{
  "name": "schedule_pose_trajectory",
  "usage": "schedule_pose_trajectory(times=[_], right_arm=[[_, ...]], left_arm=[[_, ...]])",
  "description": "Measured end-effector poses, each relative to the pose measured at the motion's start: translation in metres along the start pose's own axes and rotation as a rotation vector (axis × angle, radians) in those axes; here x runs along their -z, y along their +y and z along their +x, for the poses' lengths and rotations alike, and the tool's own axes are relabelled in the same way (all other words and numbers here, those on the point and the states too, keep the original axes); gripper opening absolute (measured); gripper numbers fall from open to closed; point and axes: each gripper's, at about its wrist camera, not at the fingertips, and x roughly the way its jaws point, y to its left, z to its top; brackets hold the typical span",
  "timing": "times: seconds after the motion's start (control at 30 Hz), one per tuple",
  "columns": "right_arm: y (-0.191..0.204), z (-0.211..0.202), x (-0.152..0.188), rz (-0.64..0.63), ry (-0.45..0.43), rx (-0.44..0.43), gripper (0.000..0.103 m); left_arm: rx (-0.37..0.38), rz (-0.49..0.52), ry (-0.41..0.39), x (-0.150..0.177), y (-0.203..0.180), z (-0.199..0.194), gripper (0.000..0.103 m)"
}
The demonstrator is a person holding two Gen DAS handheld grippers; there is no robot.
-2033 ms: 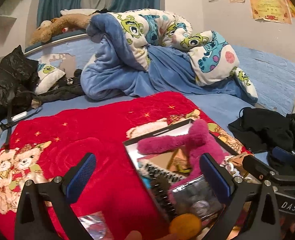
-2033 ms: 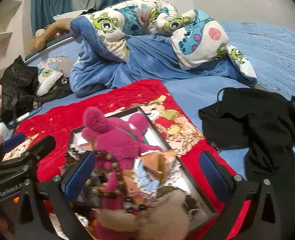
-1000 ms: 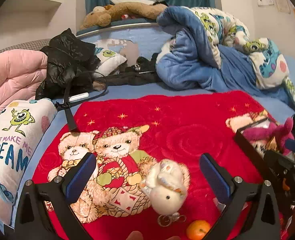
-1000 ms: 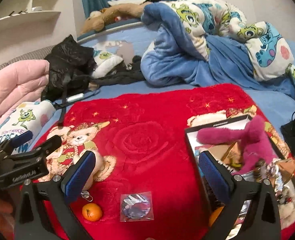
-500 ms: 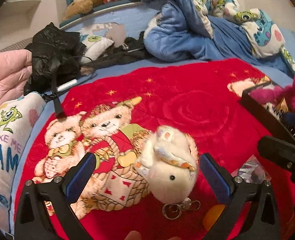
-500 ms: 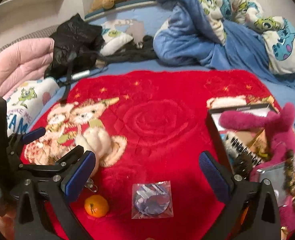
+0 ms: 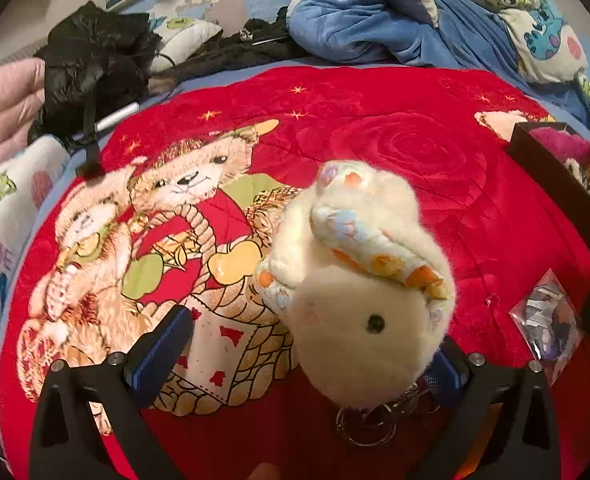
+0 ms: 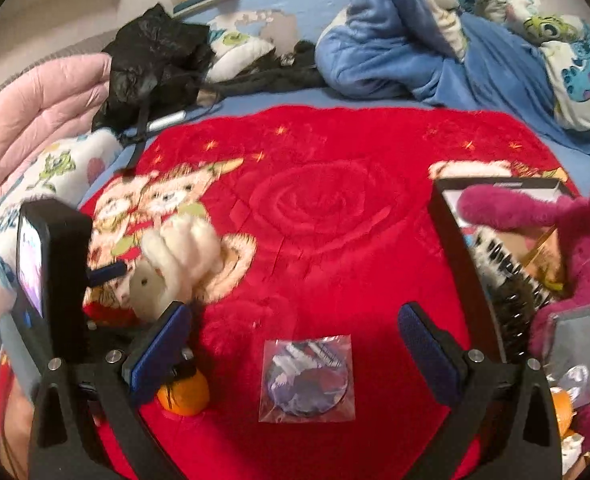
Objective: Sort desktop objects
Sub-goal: 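Grasp the white plush with the left tool while the right grasps the bagged disc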
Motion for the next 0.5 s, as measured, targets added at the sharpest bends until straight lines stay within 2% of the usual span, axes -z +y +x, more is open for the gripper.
schedule_pose_trajectory(times=[0.1, 0.23, 0.5], right_arm=[[0.006, 0.007, 0.006, -0.017, 0.032, 0.003, 0.103], [0.011, 0.020, 0.013, -0.030, 0.087, 0.049, 0.103], [0.003, 0.039, 0.025, -0.027, 0.156, 0.118, 0.103]], left_arm=[[0.017, -0.013, 0.011, 0.001, 0.001, 0.002, 0.103], [0.022, -0.017, 0.015, 0.001, 0.001, 0.002, 0.103], [0.032, -0.023, 0.026, 0.003, 0.003, 0.006, 0.103]])
